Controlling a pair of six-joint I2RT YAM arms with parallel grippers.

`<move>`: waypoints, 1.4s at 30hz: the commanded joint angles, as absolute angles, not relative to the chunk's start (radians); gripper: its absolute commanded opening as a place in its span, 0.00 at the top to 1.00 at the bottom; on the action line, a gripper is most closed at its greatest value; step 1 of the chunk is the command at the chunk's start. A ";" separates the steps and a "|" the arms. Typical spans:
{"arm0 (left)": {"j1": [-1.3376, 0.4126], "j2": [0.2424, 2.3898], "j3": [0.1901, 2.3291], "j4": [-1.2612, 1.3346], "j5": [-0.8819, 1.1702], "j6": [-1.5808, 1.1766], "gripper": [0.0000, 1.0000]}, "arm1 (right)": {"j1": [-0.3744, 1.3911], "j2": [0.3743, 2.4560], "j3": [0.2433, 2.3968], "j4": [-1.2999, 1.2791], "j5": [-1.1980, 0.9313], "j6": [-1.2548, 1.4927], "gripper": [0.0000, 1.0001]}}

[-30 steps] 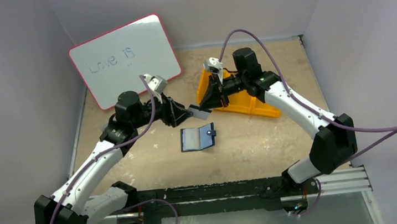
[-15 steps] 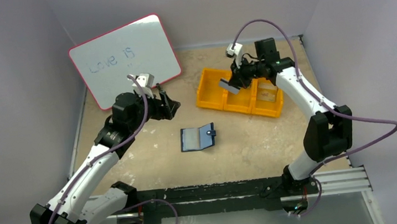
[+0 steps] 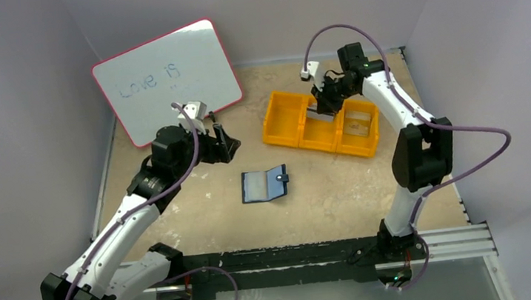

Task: Take the credit cards out of the card holder
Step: Place the credit card in the storage box.

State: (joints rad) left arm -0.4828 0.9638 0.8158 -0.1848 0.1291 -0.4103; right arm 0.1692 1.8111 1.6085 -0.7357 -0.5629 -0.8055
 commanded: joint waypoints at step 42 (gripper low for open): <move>-0.479 0.896 0.827 -0.239 0.107 -0.443 0.26 | 0.091 2.106 1.783 -0.695 -0.567 -1.007 0.96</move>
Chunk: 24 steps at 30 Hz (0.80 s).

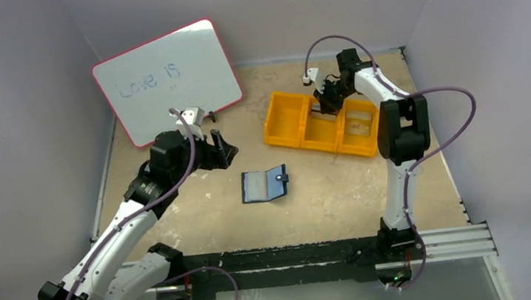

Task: Take the credit cards out of the card holder
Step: Place the credit card in the storage box.

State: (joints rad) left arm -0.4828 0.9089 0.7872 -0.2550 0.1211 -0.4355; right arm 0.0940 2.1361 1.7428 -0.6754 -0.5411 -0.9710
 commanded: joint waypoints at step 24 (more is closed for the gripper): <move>-0.479 0.930 0.795 -0.200 0.104 -0.496 0.26 | 0.095 1.880 1.735 -0.478 -0.438 -0.850 0.82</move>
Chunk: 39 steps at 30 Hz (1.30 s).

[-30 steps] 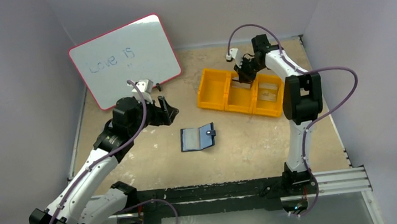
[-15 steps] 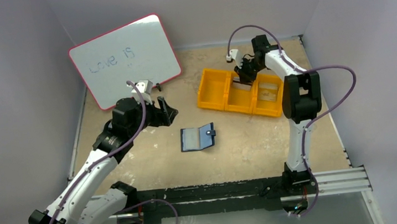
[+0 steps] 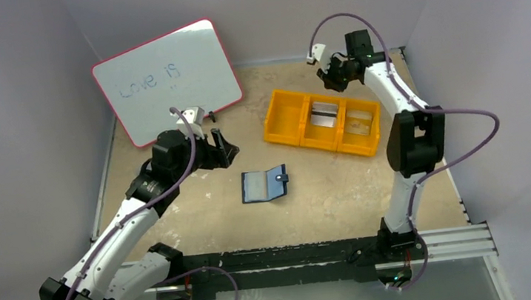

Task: Take the credit cards out of the card holder
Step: Place the credit card in the storage box, then adjust the card holder at the center of the board.

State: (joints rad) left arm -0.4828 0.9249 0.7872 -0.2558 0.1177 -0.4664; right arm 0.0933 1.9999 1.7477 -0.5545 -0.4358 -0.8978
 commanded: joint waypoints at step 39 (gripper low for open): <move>-0.479 0.733 0.535 -0.301 -0.411 -0.874 0.31 | 0.946 1.704 1.085 -0.064 0.184 0.659 0.56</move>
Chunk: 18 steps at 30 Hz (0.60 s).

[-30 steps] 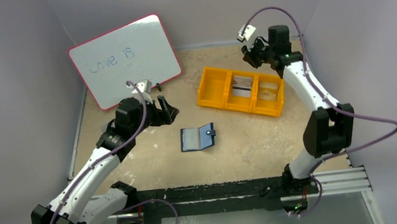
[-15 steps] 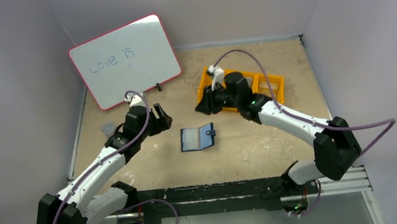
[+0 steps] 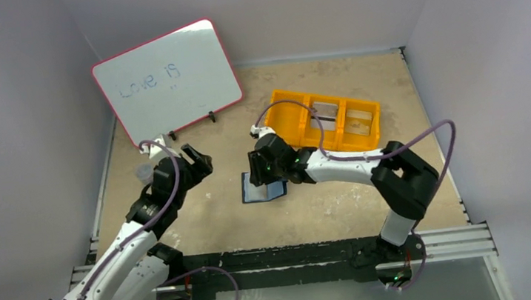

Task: Take the credit cards out of the card holder
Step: Adjust the card holder at the center of the board.

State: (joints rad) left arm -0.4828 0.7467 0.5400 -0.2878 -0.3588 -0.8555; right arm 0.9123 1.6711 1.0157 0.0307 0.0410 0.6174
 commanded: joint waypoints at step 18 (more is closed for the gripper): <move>-0.479 0.727 0.540 -0.300 -0.415 -0.873 0.31 | 1.031 1.885 1.214 -0.230 0.323 0.605 0.43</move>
State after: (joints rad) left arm -0.4828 0.7563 0.5362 -0.3168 -0.3801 -0.8562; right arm 1.0168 1.8656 1.1782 -0.1883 0.2844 0.6178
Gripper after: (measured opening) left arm 0.694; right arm 0.563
